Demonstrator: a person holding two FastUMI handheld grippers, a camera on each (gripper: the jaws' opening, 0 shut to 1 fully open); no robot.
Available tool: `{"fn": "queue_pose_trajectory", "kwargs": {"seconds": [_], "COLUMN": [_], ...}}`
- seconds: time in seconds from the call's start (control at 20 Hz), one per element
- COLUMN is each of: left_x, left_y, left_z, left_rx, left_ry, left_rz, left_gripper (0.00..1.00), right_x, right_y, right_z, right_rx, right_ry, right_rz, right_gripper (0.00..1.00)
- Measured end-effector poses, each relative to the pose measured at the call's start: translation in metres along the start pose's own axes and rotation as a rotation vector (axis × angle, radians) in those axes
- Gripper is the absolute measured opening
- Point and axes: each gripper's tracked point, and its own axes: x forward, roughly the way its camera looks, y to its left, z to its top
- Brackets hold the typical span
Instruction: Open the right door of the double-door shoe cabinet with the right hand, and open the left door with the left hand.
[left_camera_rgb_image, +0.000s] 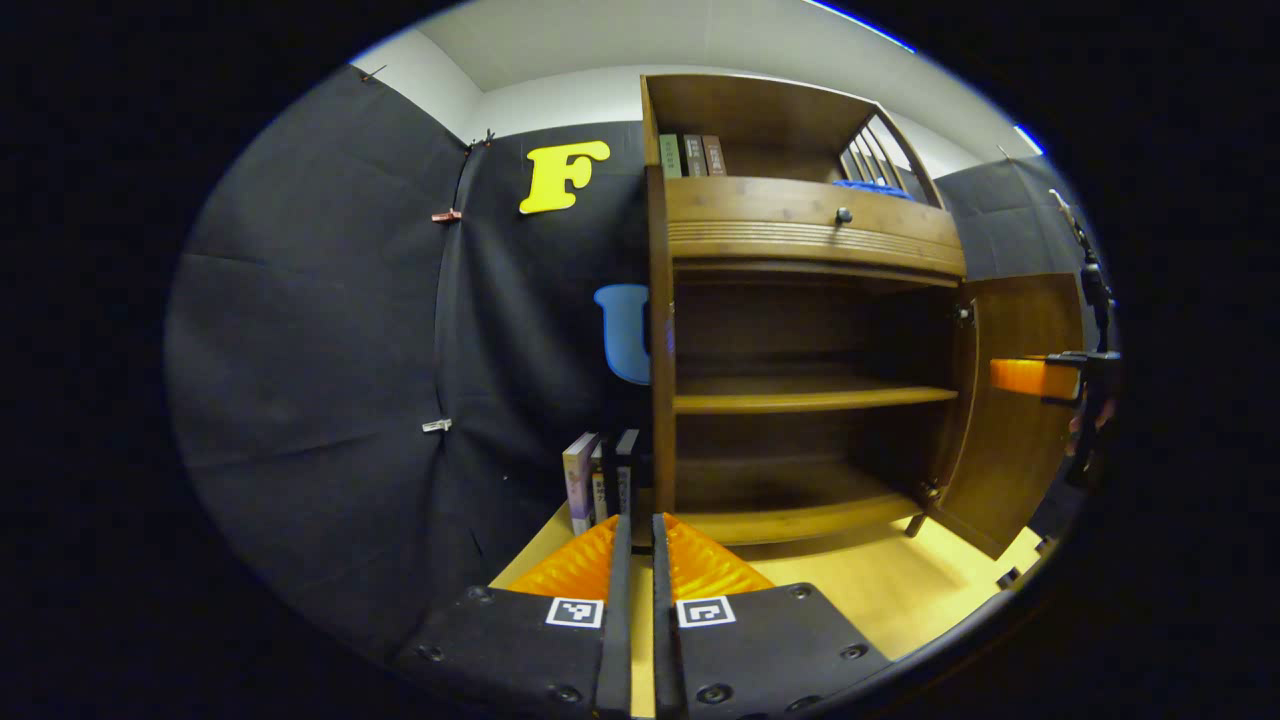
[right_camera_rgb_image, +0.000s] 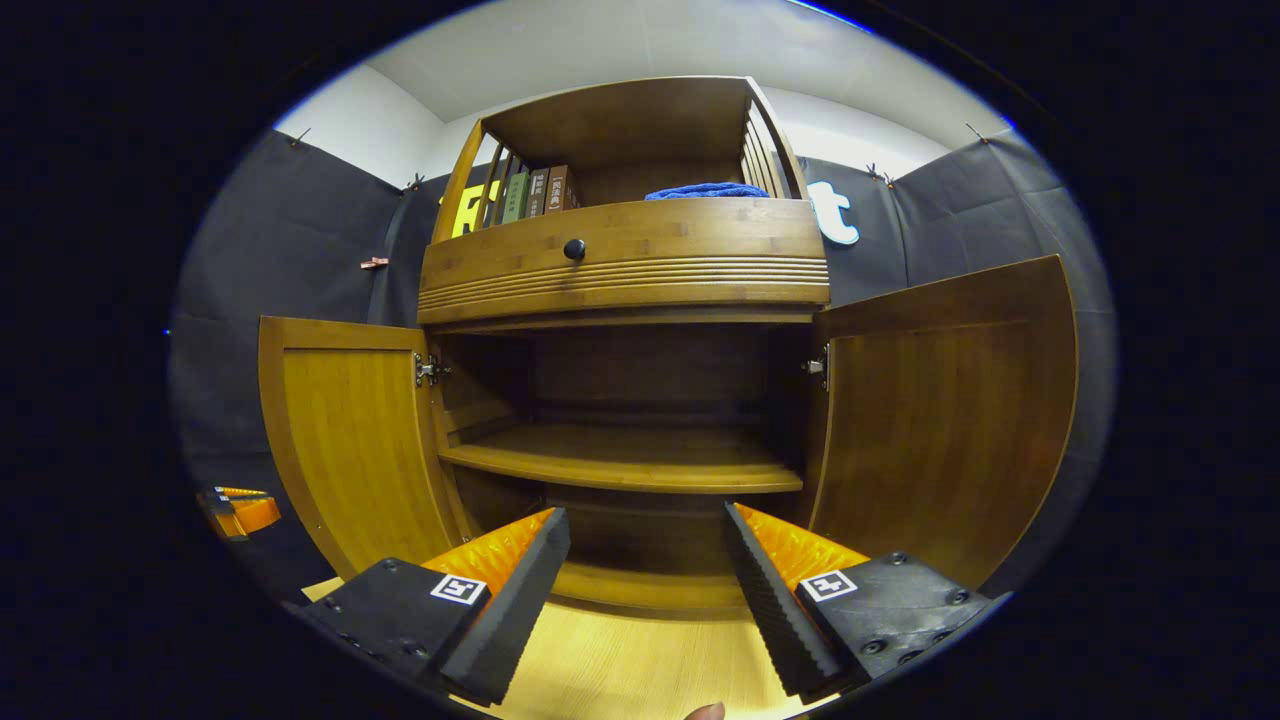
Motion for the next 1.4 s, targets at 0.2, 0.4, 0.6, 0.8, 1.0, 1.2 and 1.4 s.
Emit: {"fn": "queue_pose_trajectory", "kwargs": {"seconds": [0.2, 0.4, 0.6, 0.8, 1.0, 1.2, 1.4], "left_x": [-0.004, 0.000, 0.005, 0.011, 0.014, 0.014, 0.015], "left_y": [-0.038, -0.069, -0.094, -0.113, -0.126, -0.137, -0.145], "left_z": [0.020, 0.036, 0.049, 0.059, 0.066, 0.072, 0.078], "left_rx": [-0.032, 0.016, -0.058, -0.068, -0.033, -0.042, -0.032], "left_ry": [-0.016, -0.052, -0.078, -0.088, -0.097, -0.099, -0.108], "left_rz": [-0.059, -0.107, -0.129, -0.147, -0.161, -0.171, -0.190], "left_gripper": [0.31, 0.63, 0.95, 0.96, 0.95, 0.95, 0.95], "right_x": [0.000, 0.004, 0.000, -0.010, -0.014, -0.015, -0.016], "right_y": [-0.003, -0.010, -0.014, -0.005, 0.003, 0.009, 0.009], "right_z": [0.001, 0.004, 0.010, 0.016, 0.017, 0.020, 0.021], "right_rx": [-0.008, -0.007, -0.016, -0.004, -0.003, 0.008, 0.005], "right_ry": [-0.011, -0.021, -0.039, -0.046, -0.045, -0.046, -0.049], "right_rz": [0.001, -0.018, -0.034, -0.023, -0.012, -0.010, -0.026], "right_gripper": [0.98, 0.98, 0.96, 0.98, 1.00, 0.98, 0.96]}}
